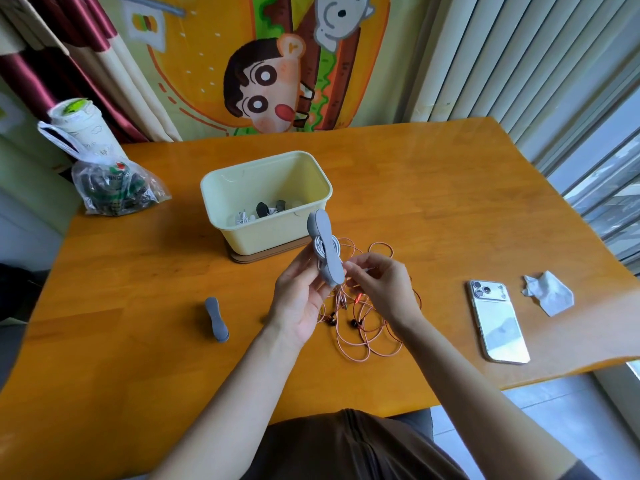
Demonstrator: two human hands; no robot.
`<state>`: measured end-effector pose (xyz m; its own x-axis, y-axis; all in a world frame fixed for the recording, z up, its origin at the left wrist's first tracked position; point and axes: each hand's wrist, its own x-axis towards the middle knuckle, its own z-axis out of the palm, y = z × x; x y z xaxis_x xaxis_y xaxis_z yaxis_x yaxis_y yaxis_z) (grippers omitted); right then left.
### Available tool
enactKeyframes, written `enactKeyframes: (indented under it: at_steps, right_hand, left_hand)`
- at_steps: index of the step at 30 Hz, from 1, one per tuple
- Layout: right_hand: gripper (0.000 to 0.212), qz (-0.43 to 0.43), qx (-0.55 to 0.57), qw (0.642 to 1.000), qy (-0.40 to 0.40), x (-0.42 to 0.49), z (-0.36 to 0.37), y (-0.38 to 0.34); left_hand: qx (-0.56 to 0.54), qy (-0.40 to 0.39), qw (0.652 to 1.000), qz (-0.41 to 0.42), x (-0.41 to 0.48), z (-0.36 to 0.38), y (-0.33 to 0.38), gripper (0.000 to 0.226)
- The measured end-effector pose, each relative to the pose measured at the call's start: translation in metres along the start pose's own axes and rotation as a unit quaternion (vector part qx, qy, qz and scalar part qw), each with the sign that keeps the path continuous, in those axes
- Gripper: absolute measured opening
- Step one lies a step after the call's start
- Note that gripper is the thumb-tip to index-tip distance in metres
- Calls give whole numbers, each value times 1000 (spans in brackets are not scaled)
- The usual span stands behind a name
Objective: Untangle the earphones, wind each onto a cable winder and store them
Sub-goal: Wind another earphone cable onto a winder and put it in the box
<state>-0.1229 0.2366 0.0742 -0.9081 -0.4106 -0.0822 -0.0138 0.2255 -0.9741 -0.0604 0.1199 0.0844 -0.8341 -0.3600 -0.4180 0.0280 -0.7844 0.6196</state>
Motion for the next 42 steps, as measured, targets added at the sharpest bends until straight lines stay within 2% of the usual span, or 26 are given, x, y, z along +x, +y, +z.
enactKeyframes:
  at_steps: [5, 9, 12, 14, 16, 18, 20, 22, 24, 28, 33, 35, 39, 42]
  right_hand:
    - [5, -14, -96, 995, 8, -15, 11, 9]
    - [12, -27, -124, 992, 18, -22, 19, 12]
    - [19, -43, -133, 990, 28, -30, 25, 10]
    - [19, -51, -136, 988, 43, -38, 31, 10]
    - [17, -51, -139, 988, 51, -44, 36, 11]
    - [15, -76, -164, 983, 40, -48, 37, 11]
    - [12, -110, -199, 974, 14, -50, 36, 9]
    - [12, -140, -238, 961, 3, -52, 35, 7]
    - [11, -162, -267, 950, 11, -53, 33, 7]
    - [12, -160, -264, 950, 38, -52, 30, 4]
    - [12, -149, -250, 955, 64, -50, 19, -3]
    - [9, -184, -279, 941, 50, -51, 20, -4]
    - [7, -228, -313, 921, 31, -46, 18, -9]
    - [6, -184, -256, 948, 41, -38, 9, -17]
  left_hand:
    - [36, 44, 998, 2, 3, -5, -9, 30]
    - [13, 62, 998, -12, 4, -6, -13, 35]
    - [8, 91, 995, 27, 5, -2, -11, 26]
    - [70, 105, 989, 82, 5, -1, -12, 22]
    - [196, 126, 958, 169, 5, -2, -17, 22]
    - [327, 135, 897, 264, 4, -5, -23, 22]
    - [393, 132, 854, 313, 3, -8, -27, 22]
    - [428, 123, 831, 333, 2, -10, -29, 21]
    - [441, 128, 825, 329, 3, -12, -28, 19]
    - [412, 161, 858, 260, 9, -10, -22, 17]
    - [371, 176, 887, 213, 13, -10, -16, 15]
    - [397, 178, 872, 225, 12, -8, -15, 17]
    - [459, 102, 839, 274, 4, -5, -19, 20]
    - [501, 45, 809, 303, 1, -6, -17, 22]
